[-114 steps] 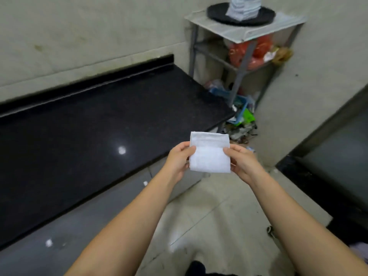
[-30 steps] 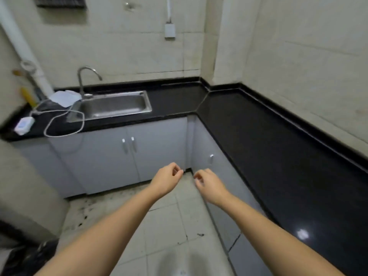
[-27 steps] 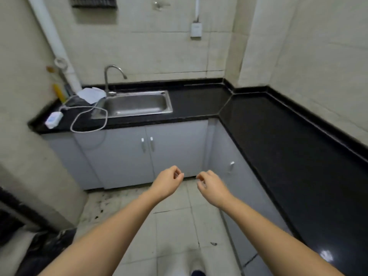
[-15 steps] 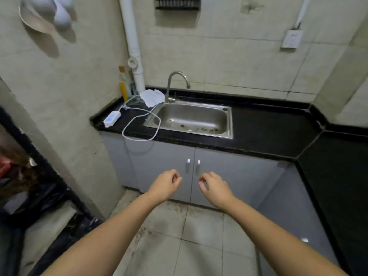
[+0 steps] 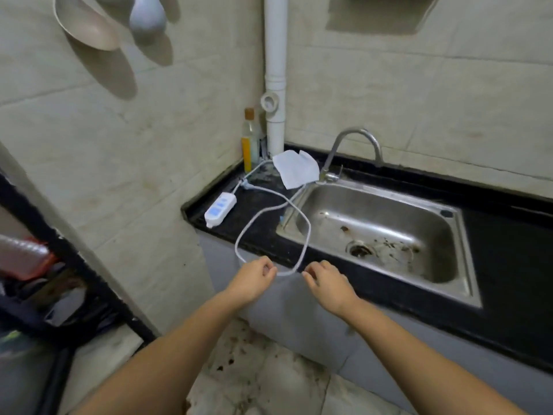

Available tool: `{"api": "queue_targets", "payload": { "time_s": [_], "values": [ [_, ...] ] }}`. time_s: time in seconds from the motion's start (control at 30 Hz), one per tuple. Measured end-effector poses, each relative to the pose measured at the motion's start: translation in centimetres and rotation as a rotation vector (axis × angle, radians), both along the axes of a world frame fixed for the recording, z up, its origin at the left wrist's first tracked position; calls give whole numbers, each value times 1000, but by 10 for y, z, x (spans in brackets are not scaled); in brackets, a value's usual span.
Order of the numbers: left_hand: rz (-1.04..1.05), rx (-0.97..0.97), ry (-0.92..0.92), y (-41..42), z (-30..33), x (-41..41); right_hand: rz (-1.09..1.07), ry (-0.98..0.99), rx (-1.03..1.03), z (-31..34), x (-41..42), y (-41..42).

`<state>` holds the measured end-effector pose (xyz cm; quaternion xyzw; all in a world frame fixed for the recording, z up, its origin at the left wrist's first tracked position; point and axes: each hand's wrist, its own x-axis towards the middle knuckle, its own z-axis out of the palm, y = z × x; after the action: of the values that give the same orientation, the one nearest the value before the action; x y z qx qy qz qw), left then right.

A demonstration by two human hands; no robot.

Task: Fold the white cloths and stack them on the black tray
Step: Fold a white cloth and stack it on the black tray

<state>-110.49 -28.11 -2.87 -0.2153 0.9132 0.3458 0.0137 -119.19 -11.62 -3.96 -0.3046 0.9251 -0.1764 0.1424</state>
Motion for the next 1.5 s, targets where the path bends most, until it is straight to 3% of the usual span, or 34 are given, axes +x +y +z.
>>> {"api": "queue_targets", "payload": {
  "time_s": [0.27,0.73,0.9,1.0,1.17,1.27,1.5],
  "values": [
    [-71,8,-51,-90,7,-124,-92,-108,-82,3,-121,-83],
    [-140,-98,-144,-181,-45,-371,31,36,38,-46,-349,-218],
    [-262,-249,-203,-197,-79,-406,82,109,105,-80,-375,-244],
    [-258,-260,-176,-200,-93,-411,104,245,80,-93,-383,-249],
    [-261,-265,-152,-203,-96,-412,122,236,91,-90,-387,-250],
    [-245,-272,-94,-202,-87,-408,68,80,-11,-67,-387,-248],
    [-182,-264,186,-185,-32,-384,-193,-101,-544,0,-363,-203]
  ]
}}
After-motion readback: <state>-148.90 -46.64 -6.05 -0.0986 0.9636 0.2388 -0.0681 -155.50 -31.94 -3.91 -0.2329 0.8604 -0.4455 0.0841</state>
